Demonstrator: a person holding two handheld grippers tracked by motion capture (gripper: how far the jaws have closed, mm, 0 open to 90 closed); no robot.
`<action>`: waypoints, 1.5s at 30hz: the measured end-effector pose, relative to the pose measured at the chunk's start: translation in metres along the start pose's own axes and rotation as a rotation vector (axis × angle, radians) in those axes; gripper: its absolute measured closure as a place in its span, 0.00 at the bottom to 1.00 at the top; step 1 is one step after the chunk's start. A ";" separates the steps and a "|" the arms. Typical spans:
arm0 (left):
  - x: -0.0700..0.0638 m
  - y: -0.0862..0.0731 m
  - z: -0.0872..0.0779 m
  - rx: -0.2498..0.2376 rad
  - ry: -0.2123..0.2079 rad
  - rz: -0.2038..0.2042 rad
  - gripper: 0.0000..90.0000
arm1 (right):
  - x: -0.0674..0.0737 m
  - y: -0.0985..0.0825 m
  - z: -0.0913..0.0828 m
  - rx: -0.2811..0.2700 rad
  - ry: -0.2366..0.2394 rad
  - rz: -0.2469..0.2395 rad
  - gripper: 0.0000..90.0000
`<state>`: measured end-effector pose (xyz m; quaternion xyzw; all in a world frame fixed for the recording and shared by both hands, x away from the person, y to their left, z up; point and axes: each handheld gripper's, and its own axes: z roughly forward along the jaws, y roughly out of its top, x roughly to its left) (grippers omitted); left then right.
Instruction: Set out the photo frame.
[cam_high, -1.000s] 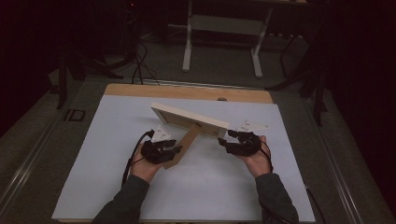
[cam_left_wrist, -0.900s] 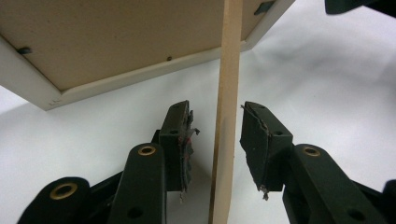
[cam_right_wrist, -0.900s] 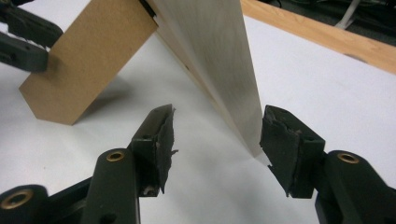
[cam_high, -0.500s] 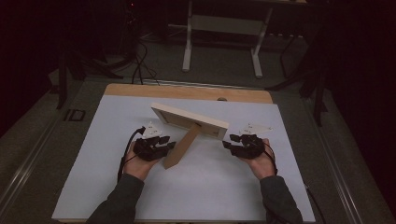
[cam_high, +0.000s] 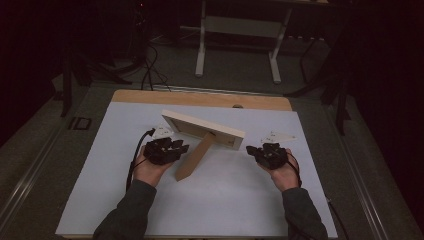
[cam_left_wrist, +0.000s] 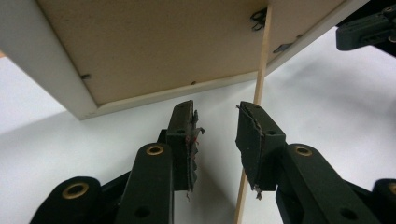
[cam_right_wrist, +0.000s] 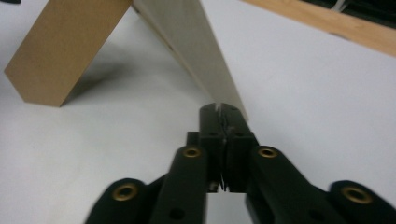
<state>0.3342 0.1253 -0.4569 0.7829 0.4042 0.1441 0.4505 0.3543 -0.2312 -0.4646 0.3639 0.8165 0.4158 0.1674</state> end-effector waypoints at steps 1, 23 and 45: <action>0.000 0.000 0.000 0.000 -0.001 0.000 0.76 | 0.000 0.001 0.000 -0.002 -0.004 -0.002 1.00; -0.002 0.011 0.005 -0.018 -0.017 -0.017 1.00 | -0.001 0.025 -0.008 -0.063 -0.070 0.004 1.00; -0.001 0.030 0.010 -0.070 -0.002 -0.076 1.00 | 0.008 0.044 -0.007 -0.111 -0.037 0.000 1.00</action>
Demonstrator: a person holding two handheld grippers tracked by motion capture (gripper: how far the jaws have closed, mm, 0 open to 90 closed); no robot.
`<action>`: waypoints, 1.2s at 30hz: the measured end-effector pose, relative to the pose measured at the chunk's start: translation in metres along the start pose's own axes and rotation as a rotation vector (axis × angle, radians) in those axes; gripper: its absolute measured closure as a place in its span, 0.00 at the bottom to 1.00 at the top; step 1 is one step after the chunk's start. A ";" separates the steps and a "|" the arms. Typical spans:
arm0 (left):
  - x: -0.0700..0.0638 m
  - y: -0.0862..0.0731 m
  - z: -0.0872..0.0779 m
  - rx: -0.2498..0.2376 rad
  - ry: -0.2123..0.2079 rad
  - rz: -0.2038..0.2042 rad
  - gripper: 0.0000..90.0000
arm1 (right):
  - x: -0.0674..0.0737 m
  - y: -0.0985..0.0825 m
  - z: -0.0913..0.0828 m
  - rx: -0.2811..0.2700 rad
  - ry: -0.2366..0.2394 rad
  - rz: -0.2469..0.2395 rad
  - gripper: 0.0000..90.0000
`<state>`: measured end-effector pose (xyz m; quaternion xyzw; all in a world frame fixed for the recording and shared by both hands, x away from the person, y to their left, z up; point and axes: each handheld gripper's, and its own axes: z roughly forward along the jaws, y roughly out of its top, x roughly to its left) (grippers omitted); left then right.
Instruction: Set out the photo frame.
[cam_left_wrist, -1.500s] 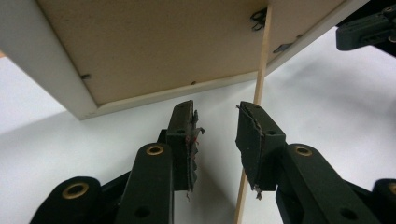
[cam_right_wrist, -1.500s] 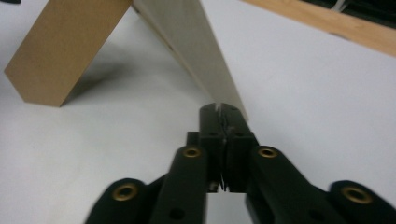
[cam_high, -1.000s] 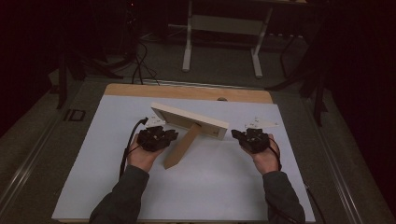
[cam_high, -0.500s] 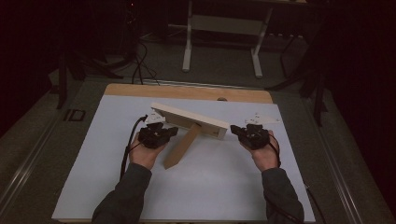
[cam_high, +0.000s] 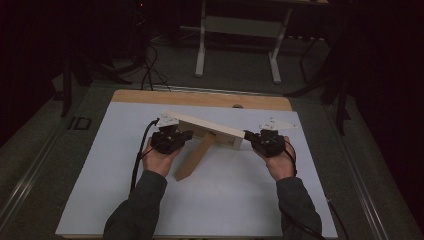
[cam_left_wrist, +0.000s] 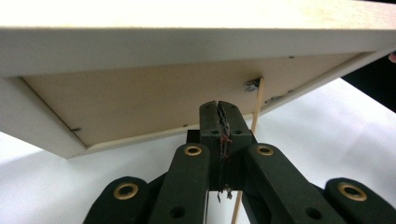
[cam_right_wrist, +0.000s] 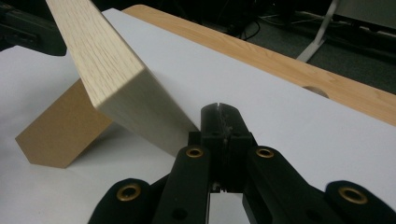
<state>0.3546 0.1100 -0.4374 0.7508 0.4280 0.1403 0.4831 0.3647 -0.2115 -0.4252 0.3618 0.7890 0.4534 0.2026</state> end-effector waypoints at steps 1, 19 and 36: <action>0.000 0.001 0.000 0.000 0.002 -0.002 1.00 | 0.001 0.001 0.000 -0.001 0.000 0.002 1.00; -0.003 0.010 0.008 0.011 0.032 0.013 1.00 | -0.002 0.006 0.001 -0.013 0.014 0.005 1.00; -0.008 0.015 0.011 0.013 0.025 0.026 1.00 | -0.005 0.008 0.001 -0.003 0.039 0.013 1.00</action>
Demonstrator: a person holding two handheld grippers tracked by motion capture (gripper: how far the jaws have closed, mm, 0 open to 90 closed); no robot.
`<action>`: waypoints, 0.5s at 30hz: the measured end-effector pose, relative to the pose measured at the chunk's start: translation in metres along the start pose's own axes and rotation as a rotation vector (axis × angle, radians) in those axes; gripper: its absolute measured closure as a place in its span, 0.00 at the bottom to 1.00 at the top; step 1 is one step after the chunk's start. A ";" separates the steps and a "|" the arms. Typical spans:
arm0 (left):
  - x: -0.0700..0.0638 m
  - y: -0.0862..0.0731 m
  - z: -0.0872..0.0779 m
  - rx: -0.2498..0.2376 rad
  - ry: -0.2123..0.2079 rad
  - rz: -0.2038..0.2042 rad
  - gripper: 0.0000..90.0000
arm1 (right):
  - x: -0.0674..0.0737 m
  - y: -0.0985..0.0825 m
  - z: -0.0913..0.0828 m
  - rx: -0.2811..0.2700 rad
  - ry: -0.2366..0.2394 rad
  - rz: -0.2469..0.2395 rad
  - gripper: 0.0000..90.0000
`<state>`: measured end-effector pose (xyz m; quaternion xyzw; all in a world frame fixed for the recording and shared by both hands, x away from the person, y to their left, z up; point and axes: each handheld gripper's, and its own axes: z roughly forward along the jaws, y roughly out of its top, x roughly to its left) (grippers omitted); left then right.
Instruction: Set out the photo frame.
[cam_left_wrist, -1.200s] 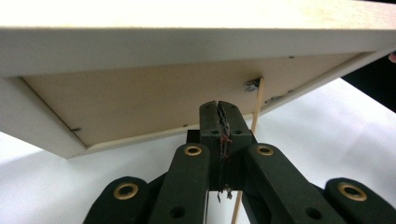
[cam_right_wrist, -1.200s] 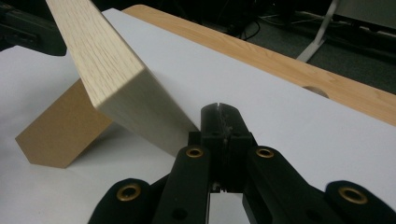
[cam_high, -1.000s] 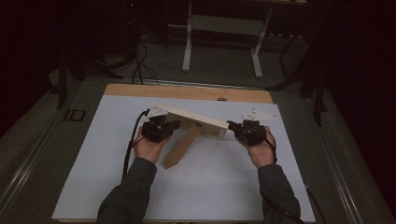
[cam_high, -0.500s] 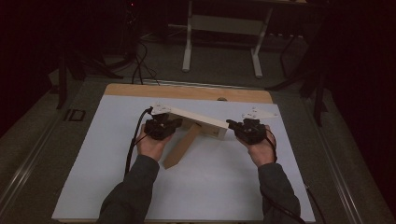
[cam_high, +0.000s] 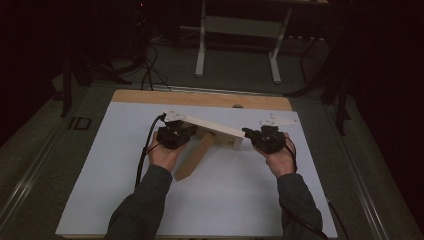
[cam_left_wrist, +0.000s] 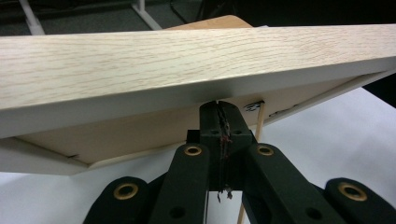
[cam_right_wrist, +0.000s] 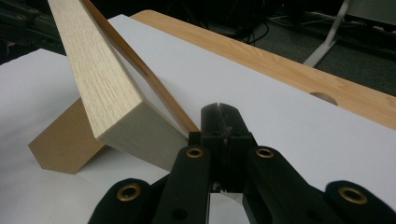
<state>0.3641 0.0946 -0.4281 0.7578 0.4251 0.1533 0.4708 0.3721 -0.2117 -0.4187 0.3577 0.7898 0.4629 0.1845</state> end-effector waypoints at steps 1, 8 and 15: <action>-0.001 0.000 0.000 -0.001 -0.003 0.001 1.00 | 0.000 0.000 0.000 0.000 0.001 0.002 1.00; -0.008 0.001 0.004 0.001 -0.016 0.019 1.00 | 0.000 -0.001 -0.001 0.003 0.012 0.003 1.00; -0.012 0.002 0.007 0.007 -0.025 0.025 1.00 | 0.003 -0.001 -0.001 0.008 0.017 -0.011 1.00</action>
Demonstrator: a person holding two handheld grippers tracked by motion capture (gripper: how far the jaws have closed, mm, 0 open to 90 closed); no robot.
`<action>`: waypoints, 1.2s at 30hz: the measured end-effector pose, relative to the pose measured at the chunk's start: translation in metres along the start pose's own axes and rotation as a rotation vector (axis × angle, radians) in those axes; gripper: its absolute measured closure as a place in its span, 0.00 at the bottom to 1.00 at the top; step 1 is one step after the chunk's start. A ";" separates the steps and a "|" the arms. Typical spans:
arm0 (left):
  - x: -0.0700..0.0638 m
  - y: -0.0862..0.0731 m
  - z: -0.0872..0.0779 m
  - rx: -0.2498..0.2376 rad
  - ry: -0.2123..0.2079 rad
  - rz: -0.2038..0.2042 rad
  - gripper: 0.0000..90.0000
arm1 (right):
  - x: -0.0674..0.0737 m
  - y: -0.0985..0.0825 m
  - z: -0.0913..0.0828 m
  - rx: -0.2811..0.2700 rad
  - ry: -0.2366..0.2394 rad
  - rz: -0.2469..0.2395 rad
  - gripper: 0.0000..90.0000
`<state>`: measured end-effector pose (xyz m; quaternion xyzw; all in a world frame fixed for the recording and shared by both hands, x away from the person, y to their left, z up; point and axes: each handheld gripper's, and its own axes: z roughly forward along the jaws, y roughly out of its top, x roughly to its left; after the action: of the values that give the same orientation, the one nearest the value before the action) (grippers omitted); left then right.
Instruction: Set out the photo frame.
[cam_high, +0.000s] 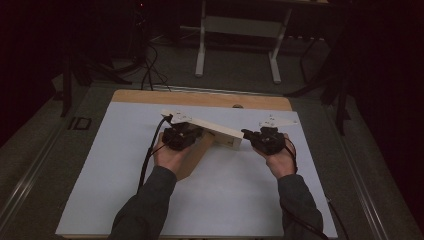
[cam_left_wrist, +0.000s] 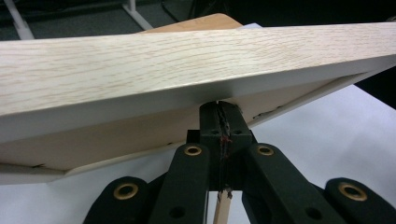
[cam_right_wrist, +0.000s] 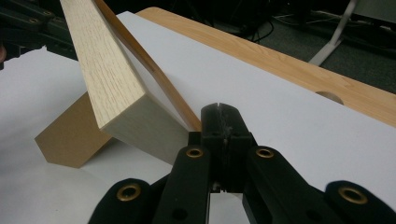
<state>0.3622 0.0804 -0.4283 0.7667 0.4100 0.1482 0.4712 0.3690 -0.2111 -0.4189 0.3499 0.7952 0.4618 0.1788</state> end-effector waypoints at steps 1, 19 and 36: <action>0.000 0.000 0.000 0.000 -0.001 -0.001 1.00 | 0.000 0.000 0.000 0.000 0.002 0.000 1.00; -0.005 0.002 0.005 0.006 -0.022 0.003 1.00 | 0.006 0.002 0.002 0.008 0.036 -0.030 1.00; -0.004 0.002 0.007 0.010 -0.019 0.009 1.00 | 0.011 0.004 0.003 0.008 0.070 -0.063 1.00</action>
<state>0.3647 0.0727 -0.4299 0.7722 0.4030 0.1411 0.4706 0.3646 -0.1996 -0.4167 0.3092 0.8134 0.4648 0.1638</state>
